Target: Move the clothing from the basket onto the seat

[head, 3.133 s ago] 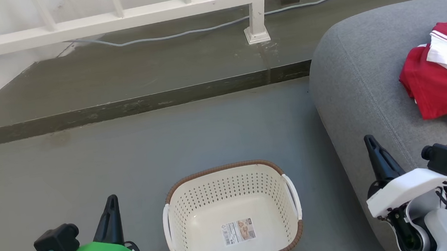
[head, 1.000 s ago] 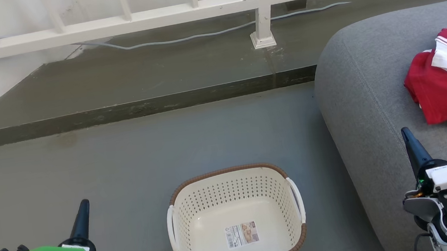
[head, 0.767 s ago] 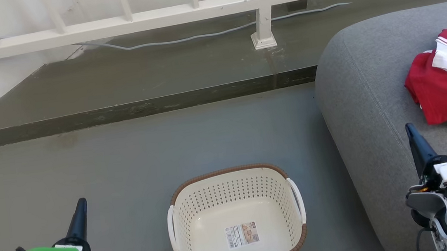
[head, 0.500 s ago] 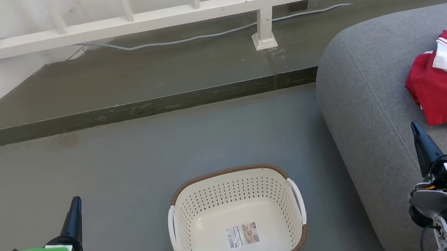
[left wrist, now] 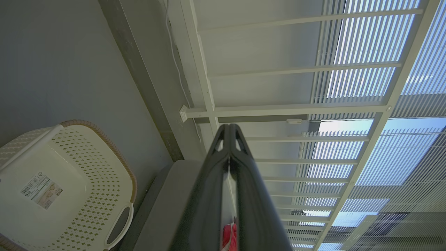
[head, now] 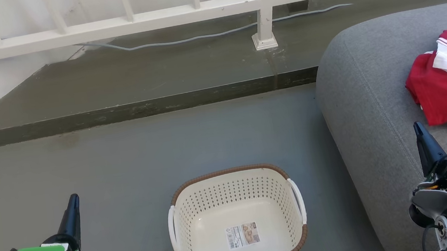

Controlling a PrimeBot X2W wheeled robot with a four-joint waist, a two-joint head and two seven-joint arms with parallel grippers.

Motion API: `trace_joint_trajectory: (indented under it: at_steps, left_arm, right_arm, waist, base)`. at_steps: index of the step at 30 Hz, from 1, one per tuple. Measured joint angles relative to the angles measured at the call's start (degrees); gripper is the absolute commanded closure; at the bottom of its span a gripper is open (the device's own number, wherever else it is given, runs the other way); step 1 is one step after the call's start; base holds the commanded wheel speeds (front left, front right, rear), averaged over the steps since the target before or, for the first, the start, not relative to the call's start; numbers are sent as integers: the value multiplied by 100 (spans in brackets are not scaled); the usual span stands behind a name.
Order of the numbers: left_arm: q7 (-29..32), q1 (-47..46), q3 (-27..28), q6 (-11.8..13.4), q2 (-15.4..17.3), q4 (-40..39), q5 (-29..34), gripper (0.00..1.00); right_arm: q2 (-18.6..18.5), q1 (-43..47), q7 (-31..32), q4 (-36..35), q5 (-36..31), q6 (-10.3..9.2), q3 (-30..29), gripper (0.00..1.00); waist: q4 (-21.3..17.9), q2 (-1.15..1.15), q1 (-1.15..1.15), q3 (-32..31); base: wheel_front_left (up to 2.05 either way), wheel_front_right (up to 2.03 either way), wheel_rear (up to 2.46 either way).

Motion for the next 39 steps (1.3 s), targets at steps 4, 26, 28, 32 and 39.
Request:
trace_joint_trajectory:
  at_steps: [4, 26, 28, 32, 39]
  left_arm:
    - [10, -2, 5, 0, -1, 20, 0, 100]
    - [14, -5, 26, -19, -3, 77, 0, 100]
    - [14, -5, 29, -19, -4, 80, 0, 100]
    - [15, -6, 32, -19, -4, 82, 0, 100]
    - [15, -7, 40, -23, -5, 86, 0, 100]
  right_arm:
    - [1, 0, 0, 0, 0, 0, -1, 100]
    - [7, -1, 15, 0, 0, 0, -10, 100]
    - [8, -1, 15, 0, 0, 0, -10, 100]
    - [9, -1, 15, 0, 0, 0, -11, 100]
    - [9, -1, 15, 0, 0, 0, -12, 100]
  waist:
    - [0, 0, 0, 0]
    - [1, 0, 0, -1]
    - [1, 0, 0, -1]
    - [1, 0, 0, -1]
    - [1, 0, 0, -1]
  base:
    - [0, 0, 0]
    - [0, 0, 0]
    - [0, 0, 0]
    - [0, 0, 0]
    - [0, 0, 0]
